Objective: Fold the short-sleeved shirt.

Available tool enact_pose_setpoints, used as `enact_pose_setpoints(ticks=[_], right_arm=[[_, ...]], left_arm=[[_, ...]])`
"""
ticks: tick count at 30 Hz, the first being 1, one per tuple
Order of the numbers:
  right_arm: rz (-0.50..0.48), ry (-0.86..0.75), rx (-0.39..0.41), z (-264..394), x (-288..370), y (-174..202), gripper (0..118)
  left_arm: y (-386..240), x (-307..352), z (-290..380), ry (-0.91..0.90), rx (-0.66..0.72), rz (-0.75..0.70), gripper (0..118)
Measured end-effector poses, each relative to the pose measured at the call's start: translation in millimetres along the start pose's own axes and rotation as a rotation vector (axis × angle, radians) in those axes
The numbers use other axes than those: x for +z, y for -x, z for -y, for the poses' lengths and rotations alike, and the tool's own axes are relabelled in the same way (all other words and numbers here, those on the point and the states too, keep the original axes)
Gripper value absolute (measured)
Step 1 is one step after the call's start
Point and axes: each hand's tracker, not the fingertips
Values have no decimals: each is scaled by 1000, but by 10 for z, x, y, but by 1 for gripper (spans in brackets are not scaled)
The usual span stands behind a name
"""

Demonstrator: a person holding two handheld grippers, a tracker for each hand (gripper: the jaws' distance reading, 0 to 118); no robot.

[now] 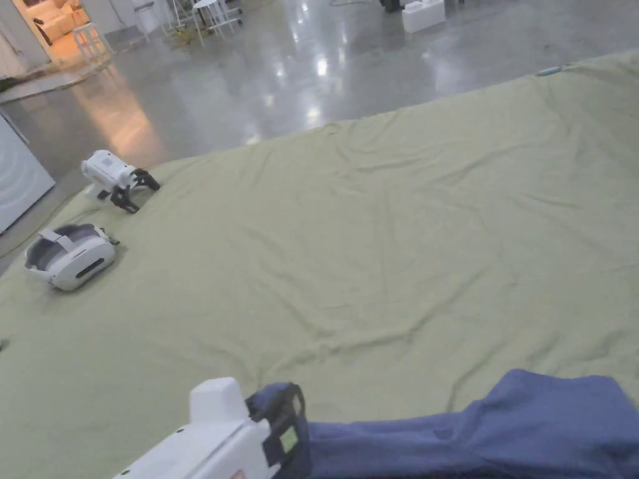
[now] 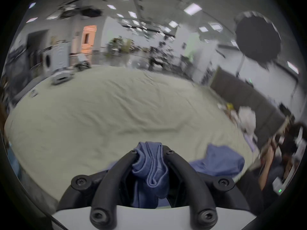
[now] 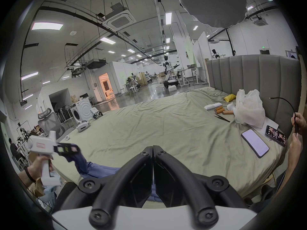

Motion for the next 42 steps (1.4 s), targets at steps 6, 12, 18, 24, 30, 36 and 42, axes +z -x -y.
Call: enact_pose_setpoints(ticks=[6, 12, 18, 24, 30, 36, 42], right_arm=[[26, 6, 3, 38, 143, -75, 0], [57, 37, -57, 177, 151, -219, 0], [52, 42, -92, 215, 153, -261, 0], [54, 49, -114, 200, 135, -271, 0], [42, 62, -94, 158, 66, -210, 0], [8, 69, -89, 141, -18, -154, 0], [-4, 80, -86, 140, -30, -131, 0]], left_arm=[[-706, -829, 397, 189, -116, 51, 22], [-495, -731, 327, 121, 59, 203, 78], [176, -391, 250, -85, 411, 205, 3], [-155, -931, 627, 124, 438, 346, 2], [-269, -984, 695, 146, 420, 306, 2], [643, -176, 423, -73, 577, 281, 103], [1354, -449, 709, 76, 823, 303, 88]])
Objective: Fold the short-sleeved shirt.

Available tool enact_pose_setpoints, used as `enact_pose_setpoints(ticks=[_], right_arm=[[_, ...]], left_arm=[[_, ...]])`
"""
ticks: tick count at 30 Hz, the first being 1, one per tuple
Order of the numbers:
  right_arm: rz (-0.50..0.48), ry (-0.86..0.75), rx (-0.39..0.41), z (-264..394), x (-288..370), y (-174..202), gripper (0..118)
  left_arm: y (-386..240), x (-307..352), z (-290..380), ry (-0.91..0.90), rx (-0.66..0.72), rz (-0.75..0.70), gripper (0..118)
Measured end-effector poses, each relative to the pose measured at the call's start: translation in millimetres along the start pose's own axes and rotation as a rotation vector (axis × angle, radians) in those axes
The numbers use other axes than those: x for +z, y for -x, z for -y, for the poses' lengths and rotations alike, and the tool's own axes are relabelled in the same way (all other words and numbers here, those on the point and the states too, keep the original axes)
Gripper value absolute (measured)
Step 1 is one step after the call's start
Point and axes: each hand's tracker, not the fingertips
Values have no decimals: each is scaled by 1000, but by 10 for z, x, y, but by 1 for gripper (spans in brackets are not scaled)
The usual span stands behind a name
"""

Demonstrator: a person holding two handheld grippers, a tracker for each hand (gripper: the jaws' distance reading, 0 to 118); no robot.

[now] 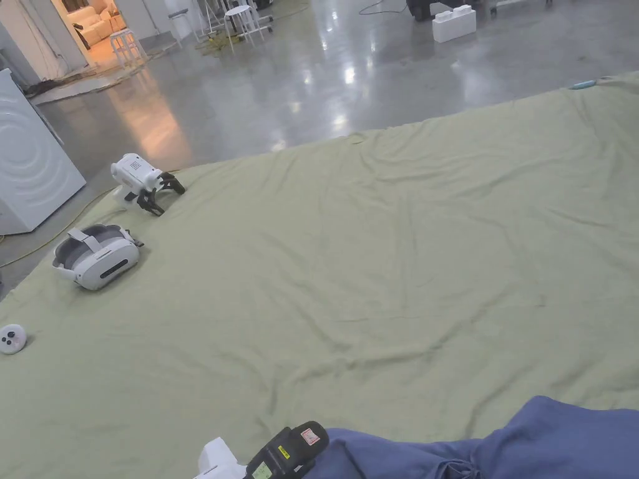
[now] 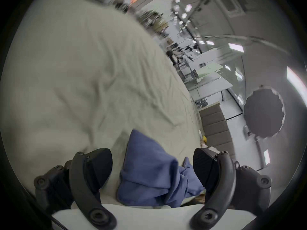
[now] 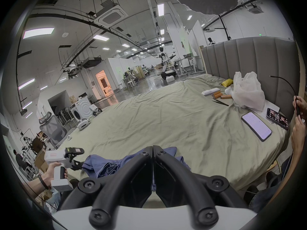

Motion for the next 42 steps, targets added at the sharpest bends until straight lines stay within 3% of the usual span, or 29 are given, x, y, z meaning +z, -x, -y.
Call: enact_pose_setpoints(ticks=[2, 3, 5, 7, 9, 11, 14, 17, 20, 23, 28, 29, 31, 32, 33, 35, 36, 37, 38, 40, 42], right_arm=[[3, 2, -8, 2, 2, 4, 0], [2, 2, -12, -5, 9, 8, 0], [2, -2, -11, -22, 35, 23, 0], [4, -6, -7, -35, 45, 22, 0], [4, -7, -12, -48, 38, 8, 0], [-5, -11, -29, -48, 22, -14, 0], [-13, -16, -47, -25, 6, -28, 0], [-12, -19, -59, 12, 8, -32, 0], [-14, -23, -85, 38, 36, -44, 0], [-4, -28, -80, 41, 106, -49, 0], [32, -32, -63, 61, 237, -114, 0], [38, -33, -71, 94, 253, -157, 0], [45, -27, -92, 146, 247, -226, 0], [49, -20, -106, 167, 228, -252, 0], [52, -15, -118, 200, 208, -286, 0], [50, -12, -132, 229, 201, -318, 0], [45, -13, -138, 233, 208, -328, 0], [41, -15, -141, 258, 209, -358, 0], [40, -15, -142, 267, 210, -376, 0], [41, -12, -139, 270, 213, -387, 0], [45, -5, -137, 281, 209, -395, 0]], left_arm=[[114, -213, 107, 57, 81, 49, 41], [114, -342, 203, 71, 68, 37, 28], [91, -365, 287, 5, 5, -35, 17], [44, -203, 269, -46, 67, 27, 16], [-51, 68, 185, -146, -1, -34, 15], [-209, 354, 50, -154, -101, -57, 15], [-750, 635, -35, -213, -441, -250, 15], [-1301, 554, 181, -202, -626, -249, 15], [-1710, 53, 654, -138, -735, -250, 15], [-1881, -556, 1120, 0, -779, -151, 15], [-1874, -1341, 1684, 138, -902, -237, 18], [-1849, -1423, 1725, 166, -908, -234, 26], [-1794, -1411, 1704, 158, -852, -160, 67], [-1788, -1370, 1640, 180, -821, -77, 80], [-1807, -1303, 1562, 216, -772, -14, 81], [-1833, -1019, 1402, 114, -654, 11, 72], [-1804, -878, 1295, 77, -594, 46, 48], [-1749, -785, 1200, 41, -528, 81, 48], [-1678, -717, 1118, -3, -447, 100, 40], [-1598, -757, 1056, -28, -349, 81, 0], [-1491, -962, 1090, 93, -329, 123, 0]])
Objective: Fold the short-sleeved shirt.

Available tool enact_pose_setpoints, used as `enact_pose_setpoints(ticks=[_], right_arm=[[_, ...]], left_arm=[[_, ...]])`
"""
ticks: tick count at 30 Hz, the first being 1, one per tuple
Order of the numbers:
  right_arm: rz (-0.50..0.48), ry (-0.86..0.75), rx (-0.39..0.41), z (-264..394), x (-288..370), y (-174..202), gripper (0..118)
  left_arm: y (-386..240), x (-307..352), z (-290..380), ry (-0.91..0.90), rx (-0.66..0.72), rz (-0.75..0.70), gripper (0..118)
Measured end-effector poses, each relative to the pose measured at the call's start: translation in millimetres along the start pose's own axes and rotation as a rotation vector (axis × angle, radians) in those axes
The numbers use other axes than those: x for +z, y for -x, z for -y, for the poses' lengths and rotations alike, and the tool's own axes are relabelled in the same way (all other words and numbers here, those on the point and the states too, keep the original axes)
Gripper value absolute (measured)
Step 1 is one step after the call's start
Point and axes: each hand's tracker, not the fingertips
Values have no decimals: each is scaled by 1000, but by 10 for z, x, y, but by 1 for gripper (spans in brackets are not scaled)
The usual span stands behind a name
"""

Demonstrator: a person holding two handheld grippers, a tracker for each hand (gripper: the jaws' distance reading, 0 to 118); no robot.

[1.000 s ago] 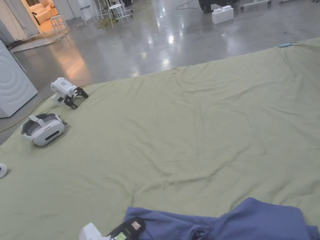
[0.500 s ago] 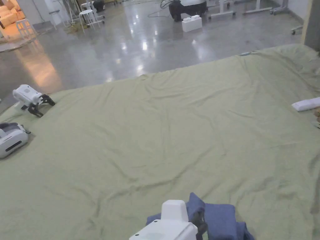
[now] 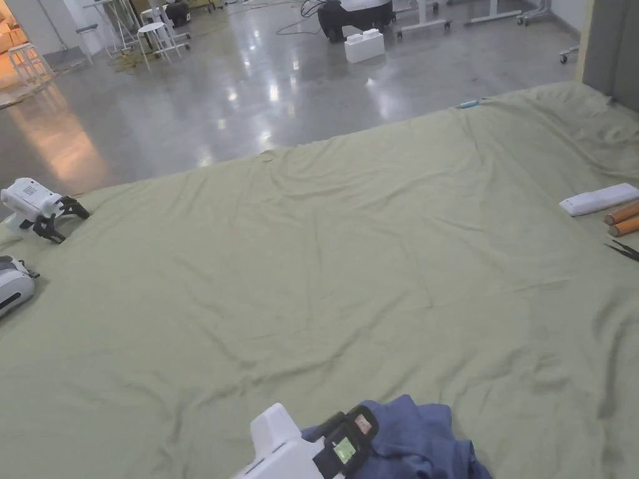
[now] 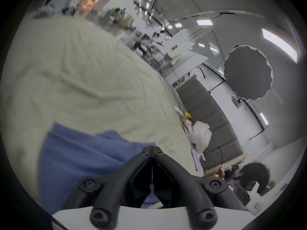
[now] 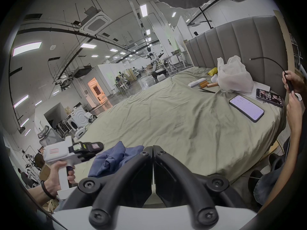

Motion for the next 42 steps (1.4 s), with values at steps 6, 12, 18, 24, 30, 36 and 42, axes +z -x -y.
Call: enact_pose_setpoints(ticks=[6, 12, 18, 24, 30, 36, 42], right_arm=[[3, 48, 7, 44, -30, 22, 0], [-118, 231, 98, 143, -539, 289, 0], [-242, 475, 162, 216, -1802, 824, 0], [-135, 629, 124, 331, -2340, 690, 0], [-130, 614, 67, 366, -2266, 637, 0], [-120, 589, 89, 345, -2149, 680, 0], [-191, 506, -17, 225, -1760, 614, 0]], left_arm=[[70, -734, 556, 272, -107, -118, 0], [-165, -472, 387, 189, -147, -75, 19], [-173, 438, 83, 23, -161, -5, 102], [403, 923, -221, 34, -56, -41, 118], [946, 263, -256, 194, 105, -80, 118], [767, -64, -219, 264, 12, -128, 39], [1241, 1085, -969, 138, -8, -160, 36]])
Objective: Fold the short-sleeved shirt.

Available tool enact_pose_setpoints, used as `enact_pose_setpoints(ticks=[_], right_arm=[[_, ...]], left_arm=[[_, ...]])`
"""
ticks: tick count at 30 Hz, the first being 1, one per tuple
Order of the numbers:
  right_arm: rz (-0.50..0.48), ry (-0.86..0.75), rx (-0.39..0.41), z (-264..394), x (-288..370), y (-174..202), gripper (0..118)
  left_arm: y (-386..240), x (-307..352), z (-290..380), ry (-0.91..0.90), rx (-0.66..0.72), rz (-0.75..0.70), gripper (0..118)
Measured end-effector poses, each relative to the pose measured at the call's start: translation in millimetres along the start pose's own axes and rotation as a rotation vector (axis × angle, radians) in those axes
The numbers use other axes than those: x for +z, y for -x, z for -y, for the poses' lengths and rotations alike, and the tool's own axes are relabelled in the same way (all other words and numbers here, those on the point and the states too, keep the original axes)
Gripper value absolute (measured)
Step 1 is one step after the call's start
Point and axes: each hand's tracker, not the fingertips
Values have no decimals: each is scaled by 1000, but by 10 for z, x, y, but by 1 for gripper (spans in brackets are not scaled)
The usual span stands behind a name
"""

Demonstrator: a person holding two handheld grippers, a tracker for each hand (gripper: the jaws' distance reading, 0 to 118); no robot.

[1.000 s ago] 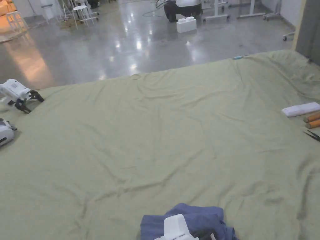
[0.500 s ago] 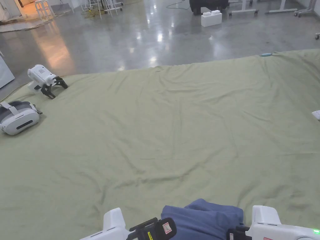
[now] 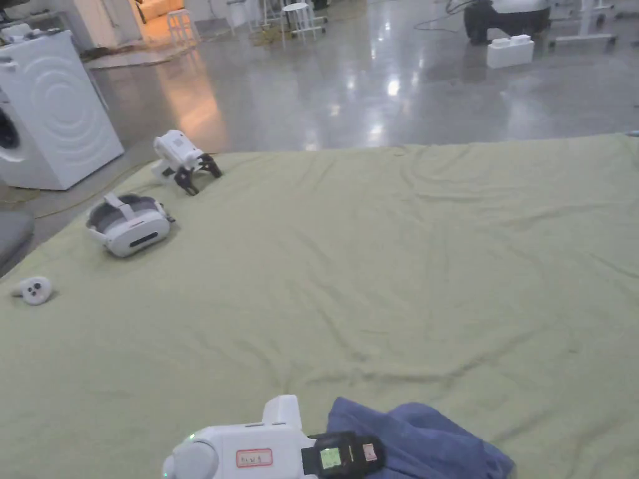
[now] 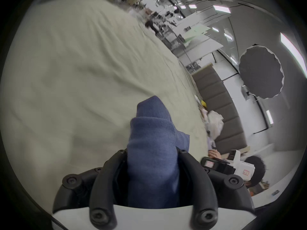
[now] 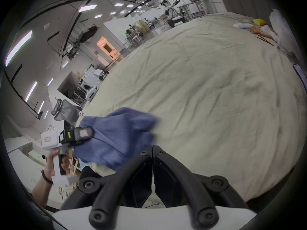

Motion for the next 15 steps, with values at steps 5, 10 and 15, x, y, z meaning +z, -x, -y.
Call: enact_pose_setpoints(ticks=[5, 10, 15], right_arm=[[4, 14, -36, 113, 80, -17, 0], [5, 38, -70, 156, -20, -47, 0], [25, 23, -34, 55, -2, -27, 0]], left_arm=[[1042, 1431, -847, -81, 39, -339, 36], [1836, 1699, -1231, 46, 125, -529, 41], [1872, 1552, -1168, 29, 1, -761, 87]])
